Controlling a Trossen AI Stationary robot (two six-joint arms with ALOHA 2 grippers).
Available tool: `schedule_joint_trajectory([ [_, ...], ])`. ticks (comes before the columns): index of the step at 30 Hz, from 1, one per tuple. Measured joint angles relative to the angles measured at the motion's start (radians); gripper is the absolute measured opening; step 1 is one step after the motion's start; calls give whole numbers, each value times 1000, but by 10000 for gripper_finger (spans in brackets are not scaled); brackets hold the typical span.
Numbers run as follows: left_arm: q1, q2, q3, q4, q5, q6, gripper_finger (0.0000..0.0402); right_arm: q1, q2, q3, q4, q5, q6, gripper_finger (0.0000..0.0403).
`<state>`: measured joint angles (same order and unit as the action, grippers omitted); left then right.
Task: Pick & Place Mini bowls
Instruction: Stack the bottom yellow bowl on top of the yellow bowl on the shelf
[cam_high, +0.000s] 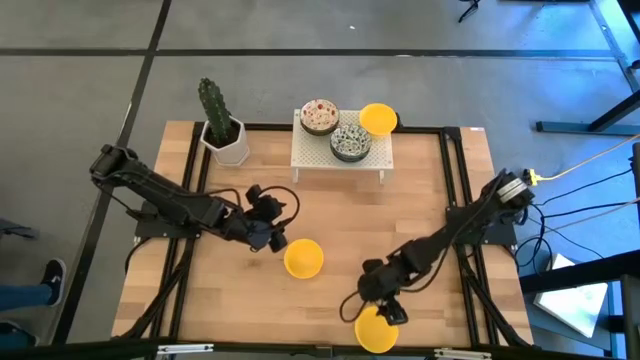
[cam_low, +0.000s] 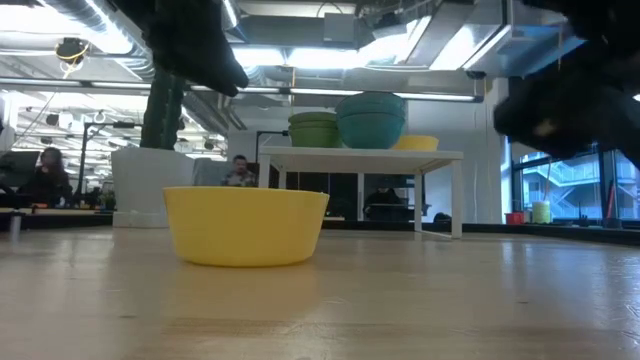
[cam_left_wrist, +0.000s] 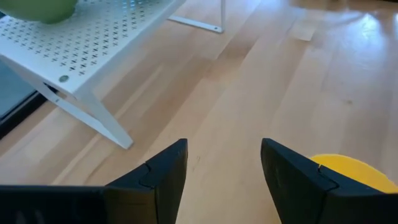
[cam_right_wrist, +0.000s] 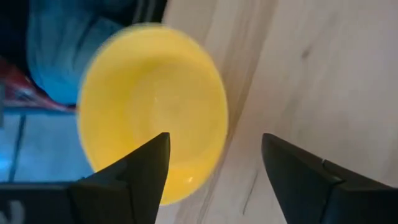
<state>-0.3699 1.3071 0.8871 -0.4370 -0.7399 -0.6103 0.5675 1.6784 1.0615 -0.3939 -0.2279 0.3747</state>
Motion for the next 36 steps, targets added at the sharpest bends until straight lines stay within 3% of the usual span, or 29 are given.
schedule_joint_trajectory([
  [7, -51, 0, 0, 0, -29, -41, 198, 12, 61, 0, 48, -8, -20, 210],
  [16, -87, 0, 0, 0, -55, -61, 198, -14, 67, 0, 12, -7, -42, 62],
  [21, -87, 0, 0, 0, -55, -61, 198, -45, 74, 0, 0, -12, -65, 12],
  [25, -87, 0, 0, 0, -55, -61, 198, -63, 61, 26, -142, -53, -95, 10],
  [30, -86, 0, 0, 2, -58, -60, 198, -93, -56, 142, -409, -13, -168, 6],
  [33, -86, 0, 0, 4, -70, -59, 198, -139, -170, 219, -549, 83, -215, 7],
  [36, -86, 0, 0, 4, -70, -58, 198, -213, -297, 313, -686, 268, -244, 7],
])
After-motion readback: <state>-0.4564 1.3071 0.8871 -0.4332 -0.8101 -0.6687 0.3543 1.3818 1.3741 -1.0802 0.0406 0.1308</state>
